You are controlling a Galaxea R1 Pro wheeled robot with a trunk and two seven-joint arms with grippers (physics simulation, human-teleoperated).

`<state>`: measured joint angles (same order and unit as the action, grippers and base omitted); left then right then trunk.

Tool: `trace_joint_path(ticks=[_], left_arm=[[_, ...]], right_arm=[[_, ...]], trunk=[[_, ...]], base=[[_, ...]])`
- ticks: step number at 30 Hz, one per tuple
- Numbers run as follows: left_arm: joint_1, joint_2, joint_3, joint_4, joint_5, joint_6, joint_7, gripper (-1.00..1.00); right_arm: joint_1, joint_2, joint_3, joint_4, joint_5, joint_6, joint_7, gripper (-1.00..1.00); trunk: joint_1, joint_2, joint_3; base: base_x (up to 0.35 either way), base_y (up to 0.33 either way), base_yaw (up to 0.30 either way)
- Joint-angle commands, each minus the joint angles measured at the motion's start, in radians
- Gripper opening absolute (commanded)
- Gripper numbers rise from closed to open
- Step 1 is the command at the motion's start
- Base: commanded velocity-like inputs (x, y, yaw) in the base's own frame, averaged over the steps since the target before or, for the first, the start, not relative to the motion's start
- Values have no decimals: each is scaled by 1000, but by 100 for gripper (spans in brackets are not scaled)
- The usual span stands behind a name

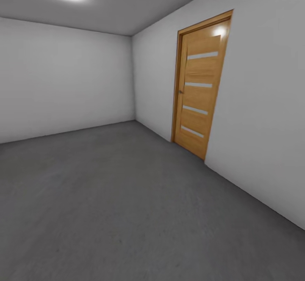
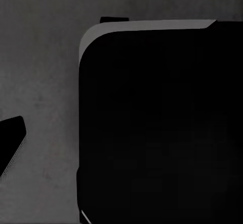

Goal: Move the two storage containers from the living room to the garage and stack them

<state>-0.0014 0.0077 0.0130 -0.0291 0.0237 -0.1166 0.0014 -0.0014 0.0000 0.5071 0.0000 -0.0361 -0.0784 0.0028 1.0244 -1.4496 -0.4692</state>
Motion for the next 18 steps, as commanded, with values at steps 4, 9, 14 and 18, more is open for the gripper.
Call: trace_joint_path(ticks=[4, 9, 14, 18], left_arm=[[0, 0, 1, 0, 2, -2, 0, 100], [0, 0, 1, 0, 2, -2, 0, 100], [0, 0, 1, 0, 2, -2, 0, 100], [0, 0, 1, 0, 2, -2, 0, 100]], right_arm=[[0, -1, 4, 0, -4, -3, 0, 100], [0, -1, 4, 0, -5, -3, 0, 100], [0, 0, 4, 0, -5, -3, 0, 100], [0, 0, 4, 1, -5, -3, 0, 100]], trunk=[[1, 0, -1], [1, 0, -1], [1, 0, -1], [1, 0, -1]], base=[[323, 0, 0], [323, 0, 0], [323, 0, 0], [323, 0, 0]])
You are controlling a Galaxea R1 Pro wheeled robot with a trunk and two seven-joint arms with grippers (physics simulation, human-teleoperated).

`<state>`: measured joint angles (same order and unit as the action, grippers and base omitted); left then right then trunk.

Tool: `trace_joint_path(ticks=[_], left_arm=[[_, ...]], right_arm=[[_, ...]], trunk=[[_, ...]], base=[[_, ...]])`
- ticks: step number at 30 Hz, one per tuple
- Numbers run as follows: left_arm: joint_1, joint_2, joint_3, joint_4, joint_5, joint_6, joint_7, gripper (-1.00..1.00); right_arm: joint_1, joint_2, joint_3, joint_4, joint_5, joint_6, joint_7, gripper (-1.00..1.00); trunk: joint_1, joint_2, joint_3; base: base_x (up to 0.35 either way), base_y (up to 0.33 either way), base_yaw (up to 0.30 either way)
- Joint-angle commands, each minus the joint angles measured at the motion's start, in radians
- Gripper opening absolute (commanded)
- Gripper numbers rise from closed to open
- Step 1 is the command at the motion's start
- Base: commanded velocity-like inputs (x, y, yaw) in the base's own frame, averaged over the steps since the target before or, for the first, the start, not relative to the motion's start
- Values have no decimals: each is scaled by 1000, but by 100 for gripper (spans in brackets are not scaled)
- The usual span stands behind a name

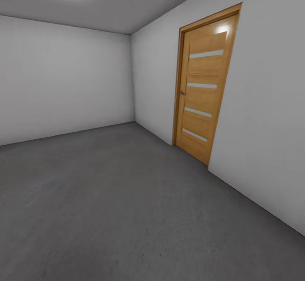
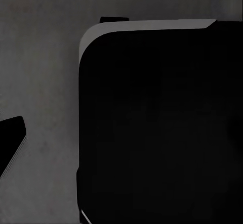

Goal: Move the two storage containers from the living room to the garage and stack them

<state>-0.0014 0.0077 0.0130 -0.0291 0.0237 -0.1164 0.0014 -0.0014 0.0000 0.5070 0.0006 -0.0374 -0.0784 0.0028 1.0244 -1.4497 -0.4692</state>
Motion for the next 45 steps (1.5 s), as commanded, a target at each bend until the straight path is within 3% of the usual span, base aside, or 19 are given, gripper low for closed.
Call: trace_joint_path(ticks=[1, 45], left_arm=[[0, 0, 1, 0, 2, -2, 0, 100], [0, 0, 1, 0, 2, -2, 0, 100]], right_arm=[[0, 0, 4, 0, -4, -3, 0, 100], [0, 0, 4, 0, -3, -3, 0, 100]], trunk=[[1, 0, -1], [1, 0, -1]], base=[[323, 0, 0], [323, 0, 0]])
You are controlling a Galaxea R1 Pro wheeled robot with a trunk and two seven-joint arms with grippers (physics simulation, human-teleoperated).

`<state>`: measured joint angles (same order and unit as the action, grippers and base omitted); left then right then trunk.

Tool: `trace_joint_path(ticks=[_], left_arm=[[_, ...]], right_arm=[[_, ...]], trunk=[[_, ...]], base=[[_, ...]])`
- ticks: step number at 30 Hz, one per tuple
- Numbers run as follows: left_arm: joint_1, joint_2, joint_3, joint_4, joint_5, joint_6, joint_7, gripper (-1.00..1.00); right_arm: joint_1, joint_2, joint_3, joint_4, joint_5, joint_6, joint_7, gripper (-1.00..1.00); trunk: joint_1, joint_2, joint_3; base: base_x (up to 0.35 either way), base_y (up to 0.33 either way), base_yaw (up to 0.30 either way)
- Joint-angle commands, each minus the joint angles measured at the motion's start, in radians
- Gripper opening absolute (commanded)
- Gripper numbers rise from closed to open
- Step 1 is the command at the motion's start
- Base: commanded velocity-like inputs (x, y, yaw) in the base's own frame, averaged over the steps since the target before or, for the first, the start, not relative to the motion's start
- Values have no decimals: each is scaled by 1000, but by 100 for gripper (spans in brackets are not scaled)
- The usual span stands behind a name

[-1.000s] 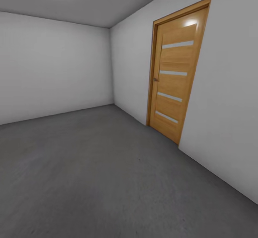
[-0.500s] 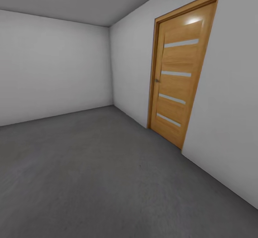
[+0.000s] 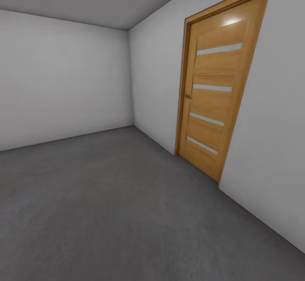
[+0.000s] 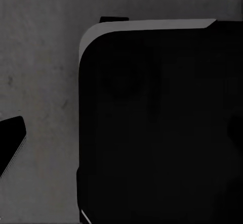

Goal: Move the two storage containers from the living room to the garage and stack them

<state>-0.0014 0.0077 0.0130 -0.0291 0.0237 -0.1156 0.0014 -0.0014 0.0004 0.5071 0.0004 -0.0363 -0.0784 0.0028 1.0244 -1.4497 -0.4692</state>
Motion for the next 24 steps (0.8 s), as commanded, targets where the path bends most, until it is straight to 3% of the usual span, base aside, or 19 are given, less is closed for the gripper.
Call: trace_joint_path(ticks=[1, 24], left_arm=[[0, 0, 1, 0, 2, -3, 0, 100], [0, 0, 1, 0, 2, -4, 0, 100]], right_arm=[[0, 0, 4, 0, -4, -3, 0, 100], [0, 0, 4, 0, -7, -3, 0, 100]], trunk=[[1, 0, -1], [1, 0, -1]], base=[[323, 0, 0], [323, 0, 0]])
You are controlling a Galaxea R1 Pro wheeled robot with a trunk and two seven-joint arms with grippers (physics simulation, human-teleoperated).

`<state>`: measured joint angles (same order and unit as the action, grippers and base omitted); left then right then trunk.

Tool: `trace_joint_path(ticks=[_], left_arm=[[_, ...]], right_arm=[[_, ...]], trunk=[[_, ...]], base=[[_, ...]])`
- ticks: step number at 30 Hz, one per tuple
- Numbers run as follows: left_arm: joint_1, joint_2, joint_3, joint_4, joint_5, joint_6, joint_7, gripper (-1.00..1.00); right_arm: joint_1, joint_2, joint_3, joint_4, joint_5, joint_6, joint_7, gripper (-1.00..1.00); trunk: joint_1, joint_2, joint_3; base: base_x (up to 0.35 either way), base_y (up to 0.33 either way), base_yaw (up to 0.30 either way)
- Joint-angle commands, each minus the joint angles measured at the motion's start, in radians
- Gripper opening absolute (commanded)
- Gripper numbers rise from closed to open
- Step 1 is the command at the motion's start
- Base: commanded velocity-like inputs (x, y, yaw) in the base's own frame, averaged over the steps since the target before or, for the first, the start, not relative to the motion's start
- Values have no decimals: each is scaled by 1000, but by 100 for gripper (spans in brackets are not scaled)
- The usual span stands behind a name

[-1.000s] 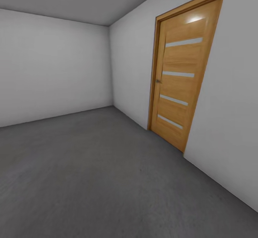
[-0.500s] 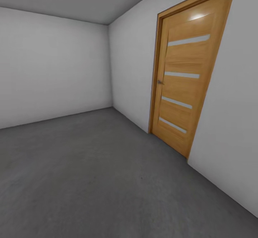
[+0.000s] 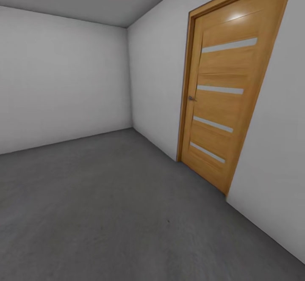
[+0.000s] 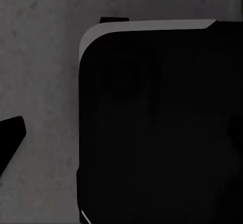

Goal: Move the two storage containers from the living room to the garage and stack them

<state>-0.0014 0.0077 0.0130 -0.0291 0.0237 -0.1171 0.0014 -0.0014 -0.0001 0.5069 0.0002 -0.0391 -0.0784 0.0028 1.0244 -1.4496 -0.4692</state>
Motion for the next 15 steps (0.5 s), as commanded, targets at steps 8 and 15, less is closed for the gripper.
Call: trace_joint_path(ticks=[8, 15], left_arm=[[0, 0, 1, 0, 2, -3, 0, 100], [0, 0, 1, 0, 2, -3, 0, 100]], right_arm=[[0, 1, 4, 0, -4, -3, 0, 100], [0, 1, 4, 0, -4, -3, 0, 100]], trunk=[[1, 0, -1], [1, 0, -1]], base=[[323, 0, 0], [323, 0, 0]])
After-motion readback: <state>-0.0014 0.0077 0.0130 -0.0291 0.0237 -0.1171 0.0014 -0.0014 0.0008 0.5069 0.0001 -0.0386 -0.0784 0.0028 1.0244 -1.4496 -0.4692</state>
